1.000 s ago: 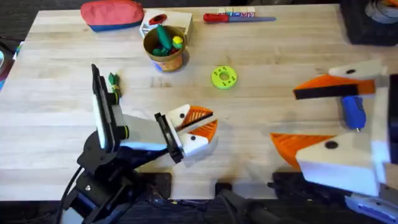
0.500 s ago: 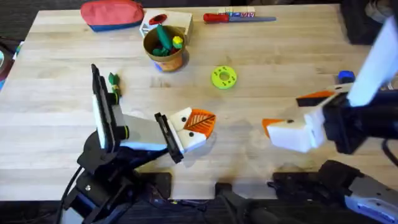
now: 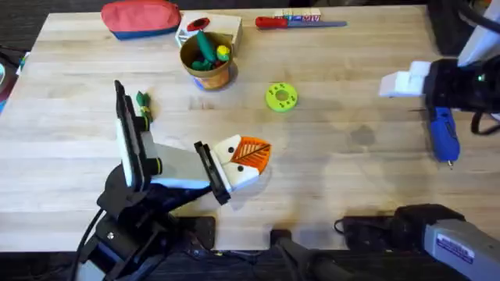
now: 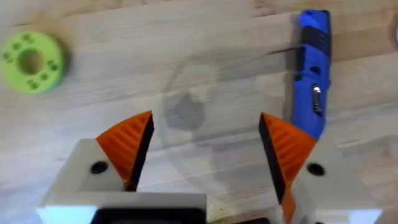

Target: Pick up the gripper from the table and insert it into the empty holder that is missing its gripper. Then pick up a screw, insert it into the mounting hole, and use the screwdriver to tighten it. Finally, clean up the table by picking up the vegetable and placing it into the bucket.

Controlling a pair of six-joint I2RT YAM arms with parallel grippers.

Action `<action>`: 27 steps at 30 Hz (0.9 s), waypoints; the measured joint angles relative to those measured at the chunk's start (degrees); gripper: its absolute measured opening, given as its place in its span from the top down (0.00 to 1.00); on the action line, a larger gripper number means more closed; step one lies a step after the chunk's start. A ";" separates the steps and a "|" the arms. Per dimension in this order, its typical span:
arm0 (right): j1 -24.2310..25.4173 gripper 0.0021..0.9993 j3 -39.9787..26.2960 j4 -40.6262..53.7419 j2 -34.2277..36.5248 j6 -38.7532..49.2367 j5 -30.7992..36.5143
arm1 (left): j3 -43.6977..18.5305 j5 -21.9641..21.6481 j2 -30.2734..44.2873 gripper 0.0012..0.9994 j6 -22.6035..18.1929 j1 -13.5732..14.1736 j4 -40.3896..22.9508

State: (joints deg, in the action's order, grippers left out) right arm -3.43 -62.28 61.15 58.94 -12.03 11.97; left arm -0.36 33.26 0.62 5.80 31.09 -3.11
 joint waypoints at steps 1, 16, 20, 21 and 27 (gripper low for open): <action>2.61 0.01 0.00 -0.69 1.80 0.94 0.46 | 0.00 0.00 0.00 0.99 0.02 0.00 0.00; 32.07 0.01 0.22 -15.68 28.70 25.75 -2.96 | -0.01 0.00 0.00 0.99 0.00 0.00 0.00; 34.18 0.01 0.22 -20.52 30.73 30.40 -4.85 | 0.00 0.00 0.01 0.99 0.01 0.00 0.00; 34.58 0.01 0.22 -21.58 31.21 31.24 -5.70 | 0.00 0.00 0.02 0.99 0.00 0.00 0.00; 35.96 0.01 0.22 -25.58 34.62 34.94 -10.54 | 0.00 0.00 0.01 0.99 0.00 0.00 0.00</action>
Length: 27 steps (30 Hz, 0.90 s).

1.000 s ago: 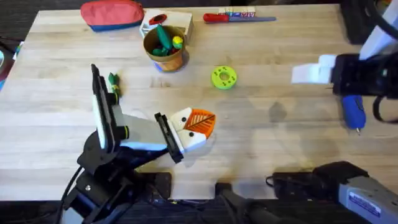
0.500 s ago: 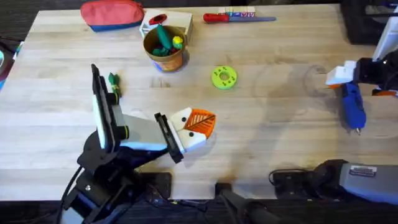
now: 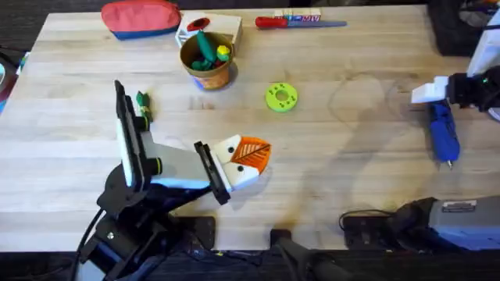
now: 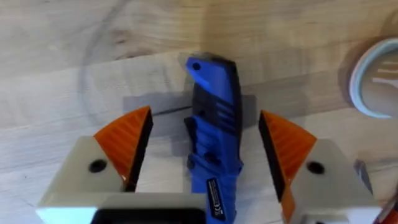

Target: Pick up the gripper from the table and insert it into the empty holder that is missing its gripper. Then pick up a screw, insert it into the mounting hole, and use the screwdriver to tighten it. Finally, clean up the table by picking up the vegetable and placing it into the bucket.

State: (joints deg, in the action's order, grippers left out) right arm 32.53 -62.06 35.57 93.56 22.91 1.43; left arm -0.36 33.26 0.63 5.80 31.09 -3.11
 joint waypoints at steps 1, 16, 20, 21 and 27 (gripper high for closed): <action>0.01 0.01 0.00 0.02 0.82 0.64 -0.38 | 0.00 0.00 -0.01 0.99 0.00 0.00 0.00; 5.56 0.11 0.00 0.17 5.34 3.49 -4.53 | -0.02 0.00 -0.01 0.99 0.02 0.00 0.00; 6.17 0.22 -0.02 -0.42 5.61 3.55 -5.12 | -0.02 0.00 -0.01 0.99 0.00 0.00 0.00; 6.17 0.24 -0.02 -0.58 5.68 3.54 -5.18 | -0.01 0.00 0.01 0.99 0.00 0.00 0.00; 6.17 0.40 -0.02 -2.13 5.96 4.23 -5.94 | -0.02 0.00 0.01 0.99 0.00 0.00 0.00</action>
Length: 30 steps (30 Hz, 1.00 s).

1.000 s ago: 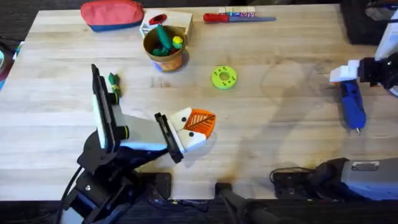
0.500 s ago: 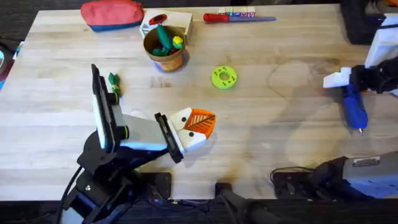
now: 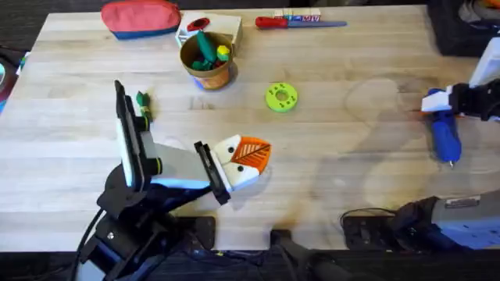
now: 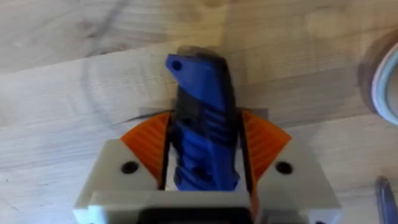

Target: Pick up the gripper from the table and insert it into the empty holder that is missing its gripper. Then pick up a screw, insert it into the mounting hole, and use the screwdriver to tighten it. Finally, clean up the table by picking up the vegetable and placing it into the bucket.

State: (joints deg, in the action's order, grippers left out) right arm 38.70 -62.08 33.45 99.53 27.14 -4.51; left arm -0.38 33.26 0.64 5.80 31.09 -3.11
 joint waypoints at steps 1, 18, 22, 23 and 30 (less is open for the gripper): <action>0.00 0.45 0.00 -0.24 0.07 0.10 -0.25 | 0.01 -0.01 -0.02 0.99 0.00 0.00 0.00; 0.33 0.99 -0.17 0.18 -0.66 0.44 -0.74 | 0.02 -0.04 -0.02 0.99 0.00 0.00 0.00; 0.20 0.99 -0.17 1.50 -3.90 -3.61 -1.01 | 0.02 -0.07 -0.02 0.99 0.00 0.00 0.00; 0.20 0.99 -0.17 1.79 -5.43 -4.89 -1.12 | 0.02 -0.07 -0.02 0.99 0.00 0.00 0.00; -0.71 0.99 -0.20 4.69 -22.73 -10.70 -1.37 | 0.01 -0.07 0.00 0.99 0.01 0.00 0.00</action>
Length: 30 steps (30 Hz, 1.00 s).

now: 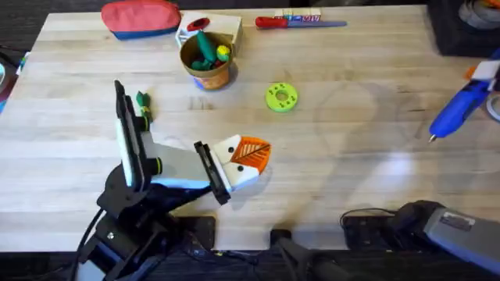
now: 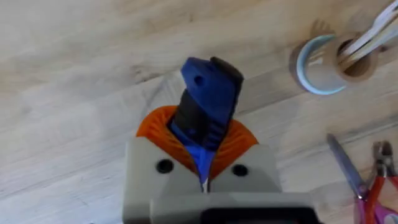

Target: Pick up the gripper from the table and insert it into the empty holder that is missing its gripper. Then pick up a screw, insert it into the mounting hole, and use the screwdriver to tighten it. Finally, clean up the table by picking up the vegetable and placing it into the bucket.

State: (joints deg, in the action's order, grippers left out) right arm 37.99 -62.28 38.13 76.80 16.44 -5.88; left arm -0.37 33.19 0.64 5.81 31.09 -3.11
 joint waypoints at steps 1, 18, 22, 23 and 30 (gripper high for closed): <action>-0.61 0.99 0.00 0.22 -3.08 -0.61 -0.01 | -0.01 0.00 -0.01 0.99 0.01 0.00 0.00; -27.77 0.99 8.65 -12.27 -40.15 -14.40 -5.16 | 0.01 0.00 -0.01 0.99 -0.01 0.00 0.00; -38.93 0.99 17.03 -24.13 -47.26 -19.54 -5.67 | 0.01 -0.02 -0.01 0.99 -0.01 0.00 0.01; -41.88 0.99 19.10 -27.52 -48.52 -20.53 -5.90 | 0.01 0.00 -0.01 0.99 -0.01 0.00 0.00; -63.76 1.00 29.77 -48.02 -49.38 -22.58 -7.72 | 0.01 0.00 -0.01 0.99 -0.01 0.00 0.00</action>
State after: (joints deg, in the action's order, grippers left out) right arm -25.77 -32.51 -9.89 27.42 -6.15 -13.59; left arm -0.36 33.19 0.63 5.80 31.09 -3.11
